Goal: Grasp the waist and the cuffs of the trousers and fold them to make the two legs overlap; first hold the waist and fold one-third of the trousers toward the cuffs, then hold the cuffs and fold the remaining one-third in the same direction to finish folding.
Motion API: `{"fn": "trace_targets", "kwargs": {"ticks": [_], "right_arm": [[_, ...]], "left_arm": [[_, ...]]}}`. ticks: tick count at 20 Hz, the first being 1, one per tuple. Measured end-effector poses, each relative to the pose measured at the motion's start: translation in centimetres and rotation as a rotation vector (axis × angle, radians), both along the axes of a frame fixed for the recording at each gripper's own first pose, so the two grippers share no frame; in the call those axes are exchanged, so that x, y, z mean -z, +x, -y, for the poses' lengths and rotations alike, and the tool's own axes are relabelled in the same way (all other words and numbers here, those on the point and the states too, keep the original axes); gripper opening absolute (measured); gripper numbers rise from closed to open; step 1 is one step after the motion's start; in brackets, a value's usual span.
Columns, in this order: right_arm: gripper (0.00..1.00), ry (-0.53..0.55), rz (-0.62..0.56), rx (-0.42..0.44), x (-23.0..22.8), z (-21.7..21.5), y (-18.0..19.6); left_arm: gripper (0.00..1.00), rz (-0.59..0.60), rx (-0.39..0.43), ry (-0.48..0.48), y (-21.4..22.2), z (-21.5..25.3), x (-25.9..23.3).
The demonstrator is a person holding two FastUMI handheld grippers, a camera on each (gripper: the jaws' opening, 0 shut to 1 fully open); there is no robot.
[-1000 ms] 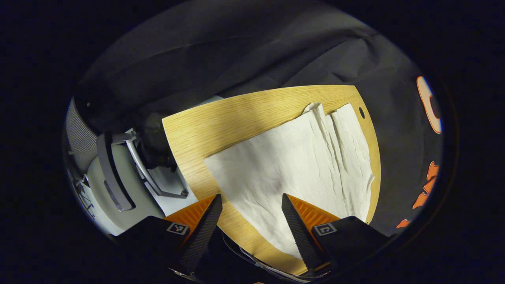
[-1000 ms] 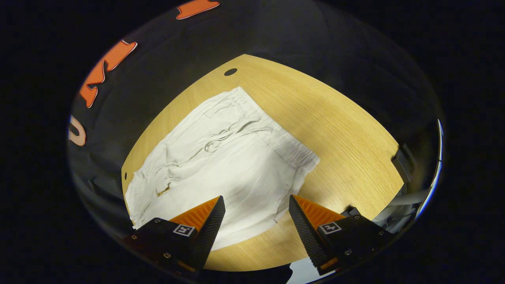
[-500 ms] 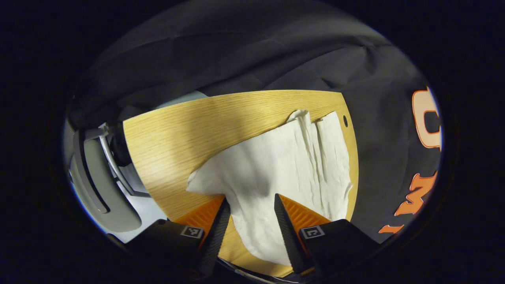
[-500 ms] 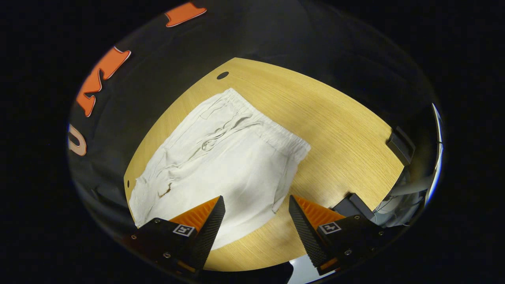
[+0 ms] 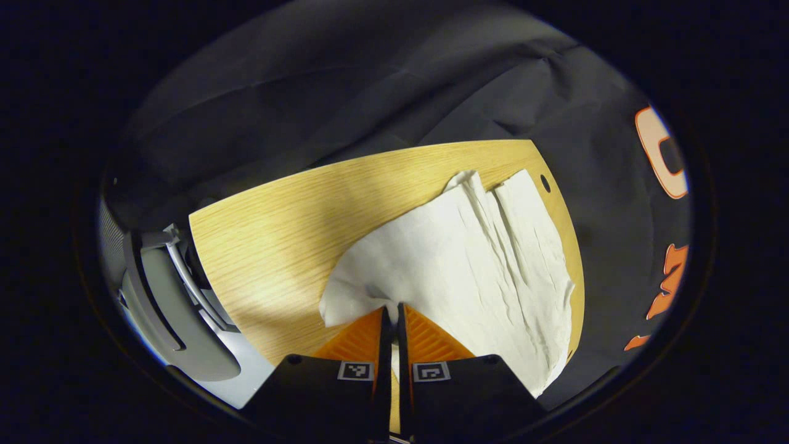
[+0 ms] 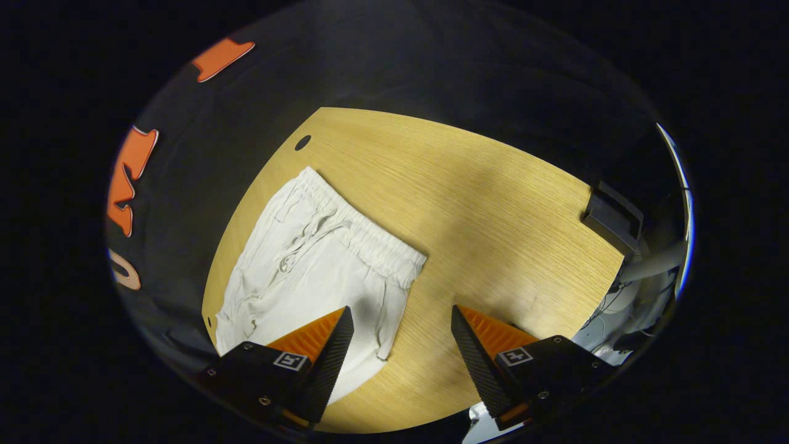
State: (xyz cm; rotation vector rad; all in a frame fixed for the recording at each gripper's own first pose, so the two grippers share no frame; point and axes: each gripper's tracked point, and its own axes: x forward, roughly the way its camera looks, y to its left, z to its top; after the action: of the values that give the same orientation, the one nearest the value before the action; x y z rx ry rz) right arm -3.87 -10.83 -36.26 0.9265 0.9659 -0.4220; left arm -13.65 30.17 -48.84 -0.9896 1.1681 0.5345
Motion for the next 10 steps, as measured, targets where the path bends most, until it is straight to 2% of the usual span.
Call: {"fn": "trace_targets", "kwargs": {"ticks": [1,4,8,10], "right_arm": [[0.96,0.009,0.004,0.008,0.2,0.0,0.5],[0.96,0.018,-0.003,0.027,1.1,0.1,1.9],[0.89,0.031,-0.029,0.057,1.7,0.4,3.0],[0.86,0.002,-0.053,0.059,2.5,1.1,3.0]], "left_arm": [[0.06,0.006,0.008,0.004,0.3,0.3,-0.1],[0.04,0.04,0.01,0.027,1.1,0.0,-1.3],[0.04,0.086,0.0,0.042,2.3,-0.6,-4.0],[0.04,0.107,0.009,0.052,3.0,-0.7,-5.2]]}}
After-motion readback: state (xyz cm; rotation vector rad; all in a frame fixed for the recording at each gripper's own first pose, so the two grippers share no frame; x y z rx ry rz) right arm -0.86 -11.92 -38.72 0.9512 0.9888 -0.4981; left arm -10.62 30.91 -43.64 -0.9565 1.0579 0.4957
